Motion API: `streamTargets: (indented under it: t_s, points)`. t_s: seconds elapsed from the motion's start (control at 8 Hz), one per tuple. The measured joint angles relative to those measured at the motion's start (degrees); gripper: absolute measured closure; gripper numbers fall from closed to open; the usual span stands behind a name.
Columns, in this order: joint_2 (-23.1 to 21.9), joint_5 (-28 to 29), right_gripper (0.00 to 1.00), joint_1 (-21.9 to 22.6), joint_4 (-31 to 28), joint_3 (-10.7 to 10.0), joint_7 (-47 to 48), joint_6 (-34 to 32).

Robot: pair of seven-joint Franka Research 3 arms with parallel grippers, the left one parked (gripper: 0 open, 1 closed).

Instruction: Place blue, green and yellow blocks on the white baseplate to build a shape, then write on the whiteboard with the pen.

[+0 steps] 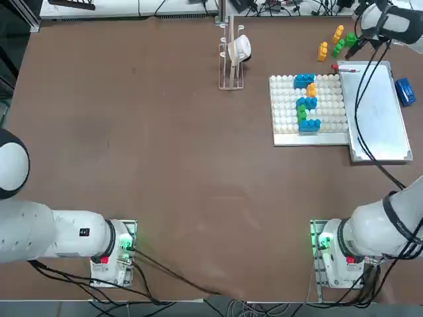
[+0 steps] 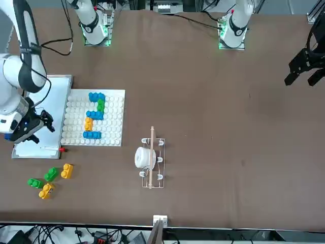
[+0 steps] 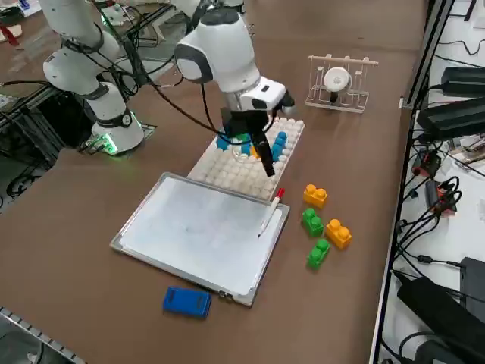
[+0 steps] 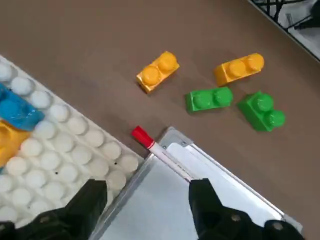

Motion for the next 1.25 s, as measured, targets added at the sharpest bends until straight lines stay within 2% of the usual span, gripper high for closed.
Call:
streamTargets:
  t_s: [0.25, 0.88, 1.25]
  points:
    - [2.9, -0.3, 0.0, -0.7, 2.2, 0.0, -10.7, 0.1]
    - [6.3, -0.3, 0.0, -1.6, 2.7, 0.1, -41.2, 0.0]
    - [9.6, -0.2, 0.0, -1.7, 4.8, 0.3, -49.1, 0.1]
